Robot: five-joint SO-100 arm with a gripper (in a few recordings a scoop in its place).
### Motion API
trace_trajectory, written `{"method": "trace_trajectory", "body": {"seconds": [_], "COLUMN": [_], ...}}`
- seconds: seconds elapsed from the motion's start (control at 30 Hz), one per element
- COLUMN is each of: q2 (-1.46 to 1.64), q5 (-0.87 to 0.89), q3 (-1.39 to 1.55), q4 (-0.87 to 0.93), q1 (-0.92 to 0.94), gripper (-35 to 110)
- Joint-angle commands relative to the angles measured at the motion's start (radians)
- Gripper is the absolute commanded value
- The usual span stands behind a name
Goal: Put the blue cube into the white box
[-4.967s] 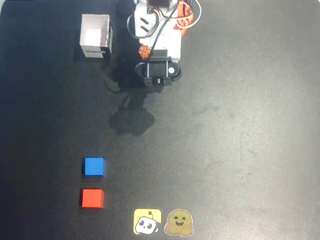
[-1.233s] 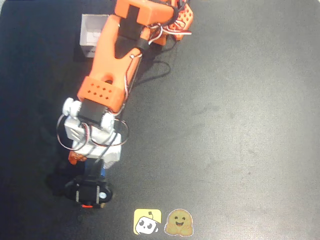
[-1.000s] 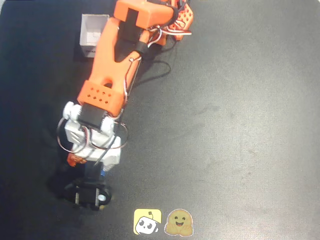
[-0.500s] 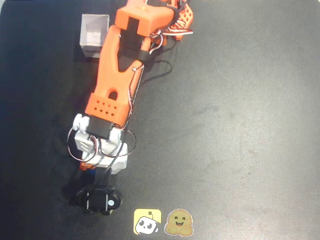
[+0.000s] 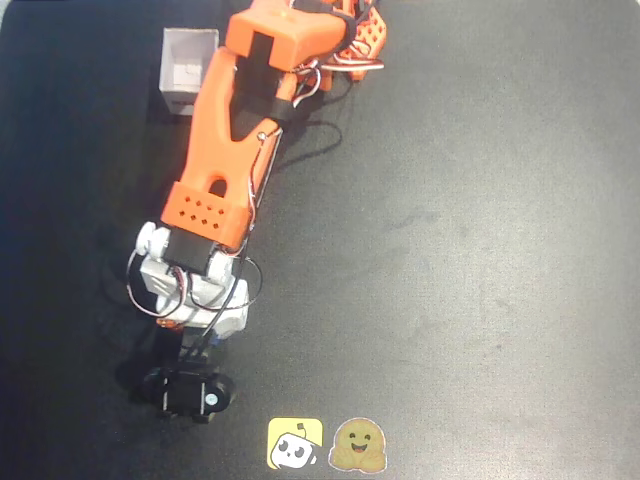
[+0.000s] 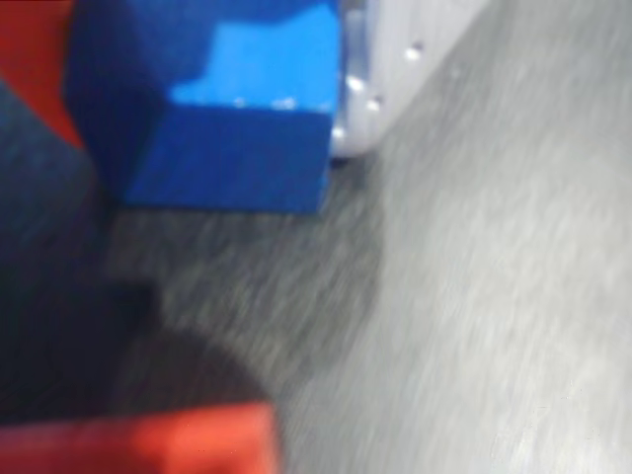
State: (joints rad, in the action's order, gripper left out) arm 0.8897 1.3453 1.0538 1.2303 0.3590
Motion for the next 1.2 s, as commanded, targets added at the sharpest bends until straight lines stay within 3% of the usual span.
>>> {"method": "trace_trajectory", "body": {"seconds": [0.0, 0.37, 0.47, 0.63, 0.9, 1.17], "q2": [0.14, 0.181, 0.233, 0.454, 0.92, 1.253], "q5": [-0.017, -0.114, -0.156, -0.198, -0.235, -0.244], "q3": [-0.066, -0.433, -0.42, -0.153, 0.448, 0.816], "q4": [0.061, 0.52, 0.572, 0.525, 0.261, 0.187], "q1": [0.031, 0.137, 0.178, 0.239, 0.301, 0.379], "gripper": [0, 0, 0, 0, 0, 0]}}
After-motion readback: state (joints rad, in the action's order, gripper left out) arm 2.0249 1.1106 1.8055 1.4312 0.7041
